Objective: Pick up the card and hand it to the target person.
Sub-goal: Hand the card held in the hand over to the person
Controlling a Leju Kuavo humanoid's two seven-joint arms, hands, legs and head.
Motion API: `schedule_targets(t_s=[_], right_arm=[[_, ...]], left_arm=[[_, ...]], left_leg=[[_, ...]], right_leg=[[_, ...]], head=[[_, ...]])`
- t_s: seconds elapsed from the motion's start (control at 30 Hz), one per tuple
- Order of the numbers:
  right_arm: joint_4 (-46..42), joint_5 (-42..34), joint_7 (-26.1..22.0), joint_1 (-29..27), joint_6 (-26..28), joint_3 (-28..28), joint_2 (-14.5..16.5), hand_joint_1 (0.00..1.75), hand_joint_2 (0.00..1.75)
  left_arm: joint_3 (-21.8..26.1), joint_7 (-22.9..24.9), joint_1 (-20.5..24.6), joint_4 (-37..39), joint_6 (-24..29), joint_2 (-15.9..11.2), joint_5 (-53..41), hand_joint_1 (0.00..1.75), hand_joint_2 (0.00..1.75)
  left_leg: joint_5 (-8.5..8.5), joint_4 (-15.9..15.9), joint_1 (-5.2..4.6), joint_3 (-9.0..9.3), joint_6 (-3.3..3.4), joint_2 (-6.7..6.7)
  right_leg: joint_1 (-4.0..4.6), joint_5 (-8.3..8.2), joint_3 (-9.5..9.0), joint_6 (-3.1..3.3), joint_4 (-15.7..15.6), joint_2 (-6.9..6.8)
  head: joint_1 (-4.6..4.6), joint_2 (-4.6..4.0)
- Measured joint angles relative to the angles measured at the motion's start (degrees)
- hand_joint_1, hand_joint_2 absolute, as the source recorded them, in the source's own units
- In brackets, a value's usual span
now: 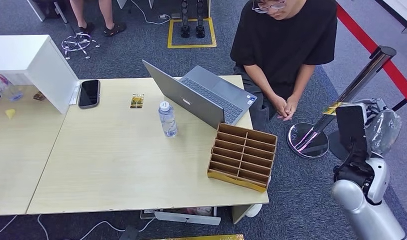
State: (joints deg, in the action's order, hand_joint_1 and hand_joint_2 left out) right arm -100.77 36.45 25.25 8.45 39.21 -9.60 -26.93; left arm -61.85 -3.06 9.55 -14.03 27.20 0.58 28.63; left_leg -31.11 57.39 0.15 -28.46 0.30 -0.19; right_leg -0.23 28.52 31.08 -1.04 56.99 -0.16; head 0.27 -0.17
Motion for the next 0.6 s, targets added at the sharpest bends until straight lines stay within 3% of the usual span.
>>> schedule_targets(t_s=[0.23,0.6], right_arm=[[10.7,4.1,-1.8,-0.3,0.0,1.4,1.1,1.48,1.75],[19.2,5.0,-0.9,-0.7,0.0,0.6,2.0,1.5,1.75]], left_arm=[[0.0,0.3,0.5,0.0,-0.2,0.3,-0.3,0.0,0.0],[0.0,0.2,0.5,0.0,-0.2,0.4,-0.5,0.0,0.0]], left_leg=[[0.0,0.0,0.0,0.01,0.0,0.0],[0.0,0.0,0.0,0.0,0.0,0.01]], right_leg=[[0.0,-0.01,0.01,0.0,0.0,0.01],[0.0,-0.01,0.01,0.0,0.0,0.02]], head=[[-0.02,0.0],[-0.01,0.0]])
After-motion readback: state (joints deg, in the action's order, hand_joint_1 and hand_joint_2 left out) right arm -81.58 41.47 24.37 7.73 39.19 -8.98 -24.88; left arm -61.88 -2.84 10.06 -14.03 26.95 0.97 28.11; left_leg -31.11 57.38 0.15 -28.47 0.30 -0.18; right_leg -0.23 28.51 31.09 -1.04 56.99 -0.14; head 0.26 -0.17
